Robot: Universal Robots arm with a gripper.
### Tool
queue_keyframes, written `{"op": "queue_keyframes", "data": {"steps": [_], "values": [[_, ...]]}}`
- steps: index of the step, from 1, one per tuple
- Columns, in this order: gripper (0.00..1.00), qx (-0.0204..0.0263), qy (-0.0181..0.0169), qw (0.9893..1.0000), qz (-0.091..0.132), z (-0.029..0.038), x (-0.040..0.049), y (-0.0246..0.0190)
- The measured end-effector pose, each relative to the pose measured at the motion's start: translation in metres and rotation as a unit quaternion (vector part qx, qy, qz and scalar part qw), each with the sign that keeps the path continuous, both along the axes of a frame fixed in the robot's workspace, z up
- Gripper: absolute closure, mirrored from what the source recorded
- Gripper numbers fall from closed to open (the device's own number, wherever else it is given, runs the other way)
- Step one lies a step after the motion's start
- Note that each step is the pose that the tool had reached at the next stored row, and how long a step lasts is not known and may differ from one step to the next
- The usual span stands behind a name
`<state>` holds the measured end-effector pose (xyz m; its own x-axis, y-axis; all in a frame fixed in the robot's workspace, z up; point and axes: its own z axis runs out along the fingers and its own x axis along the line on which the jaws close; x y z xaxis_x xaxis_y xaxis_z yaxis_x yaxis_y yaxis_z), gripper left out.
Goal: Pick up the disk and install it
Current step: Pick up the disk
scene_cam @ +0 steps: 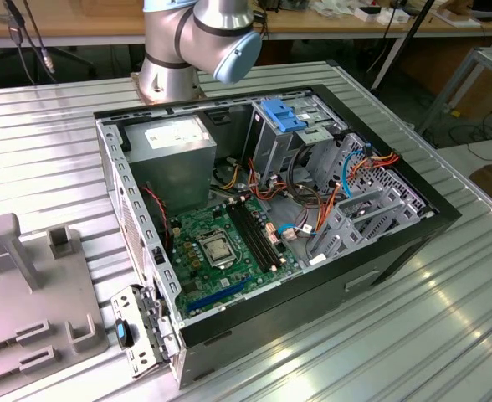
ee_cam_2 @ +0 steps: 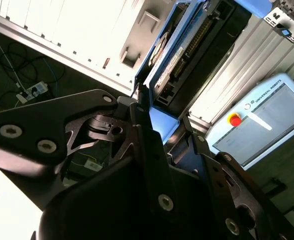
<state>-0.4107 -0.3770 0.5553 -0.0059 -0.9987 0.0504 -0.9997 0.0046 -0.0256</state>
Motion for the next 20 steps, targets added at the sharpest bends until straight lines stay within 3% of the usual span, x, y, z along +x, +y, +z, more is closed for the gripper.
{"op": "queue_keyframes", "data": {"steps": [20], "values": [[0.63,0.0000,0.0001,1.0000,0.000,0.0000,0.0308,0.0000]]}}
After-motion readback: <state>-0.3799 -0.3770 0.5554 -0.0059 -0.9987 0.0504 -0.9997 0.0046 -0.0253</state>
